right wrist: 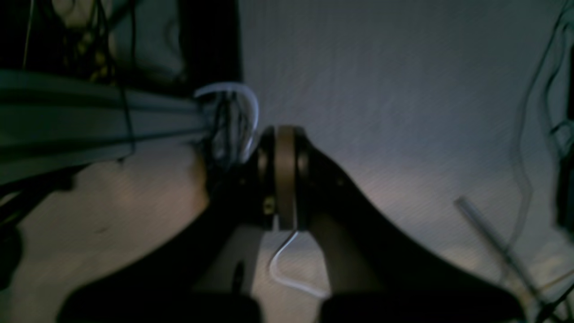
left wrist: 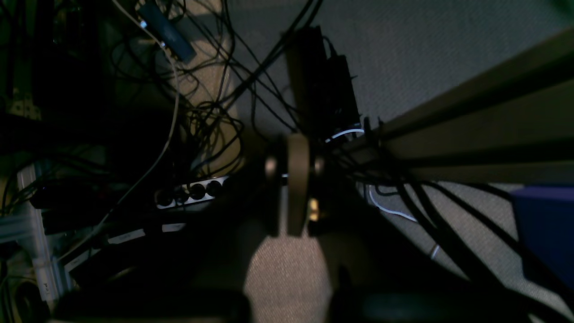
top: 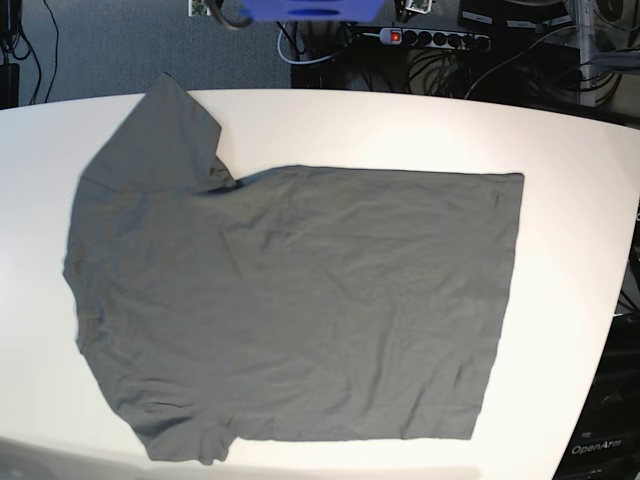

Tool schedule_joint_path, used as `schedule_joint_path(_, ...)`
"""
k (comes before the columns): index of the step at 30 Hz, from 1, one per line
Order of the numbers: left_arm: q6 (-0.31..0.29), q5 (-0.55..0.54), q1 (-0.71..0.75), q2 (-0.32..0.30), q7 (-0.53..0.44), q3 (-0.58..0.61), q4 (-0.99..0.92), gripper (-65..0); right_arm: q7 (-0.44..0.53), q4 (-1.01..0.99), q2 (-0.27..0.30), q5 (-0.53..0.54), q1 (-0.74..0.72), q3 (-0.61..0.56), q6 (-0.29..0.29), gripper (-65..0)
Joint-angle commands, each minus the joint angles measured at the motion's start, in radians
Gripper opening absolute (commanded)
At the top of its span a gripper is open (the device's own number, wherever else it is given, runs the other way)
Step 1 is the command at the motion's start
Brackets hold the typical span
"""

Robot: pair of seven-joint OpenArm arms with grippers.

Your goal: Fold the T-shirt properly

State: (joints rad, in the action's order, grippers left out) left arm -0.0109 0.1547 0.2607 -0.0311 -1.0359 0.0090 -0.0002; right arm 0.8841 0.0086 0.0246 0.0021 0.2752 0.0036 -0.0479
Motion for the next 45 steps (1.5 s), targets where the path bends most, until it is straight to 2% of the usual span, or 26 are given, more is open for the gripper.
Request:
schedule_joint_path(1,0.001,0.004,0.004,-0.003,-0.025,0.001,0.0,-63.4,0.036,-0.005,0.002,-0.003,0.022,-0.003,-0.016,-65.0)
schedule_joint_path(3,0.001,0.004,0.004,-0.005,-0.025,0.001,0.0,-63.4,0.073,-0.005,0.002,-0.004,0.031,-0.004,-0.05,-65.0)
schedule_joint_path(6,0.001,0.004,0.005,-0.005,-0.027,0.001,0.0,-63.4,0.123,-0.005,0.004,-0.006,0.048,-0.006,-0.068,-65.0)
schedule_joint_path(18,0.001,0.004,0.038,-0.005,-0.036,0.001,0.007,-63.4,0.473,-0.002,0.004,-0.007,0.166,-0.007,-0.063,-65.0)
schedule_joint_path(21,0.001,0.004,0.039,-0.005,-0.071,0.001,0.007,-63.4,0.473,0.0,0.004,-0.007,0.174,-0.007,-0.062,-65.0)
schedule_joint_path(27,0.001,0.006,0.088,-0.005,-0.284,0.001,0.001,-63.4,0.475,0.001,0.004,-0.007,0.178,-0.007,-0.062,-65.0)
schedule_joint_path(31,0.001,0.006,0.087,-0.005,-0.272,-0.004,0.0,-63.4,0.475,0.02,0.004,-0.007,0.18,-0.007,-0.062,-65.0)
schedule_joint_path(39,0.001,0.003,0.09,-0.007,-0.275,-0.004,0.0,-63.4,0.473,0.29,0.004,-0.009,0.319,-0.007,-0.062,-65.0)
schedule_joint_path(45,0.001,0.004,0.114,-0.007,-0.278,-0.001,0.01,-63.4,0.473,0.353,0.004,-0.009,0.35,-0.007,-0.062,-65.0)
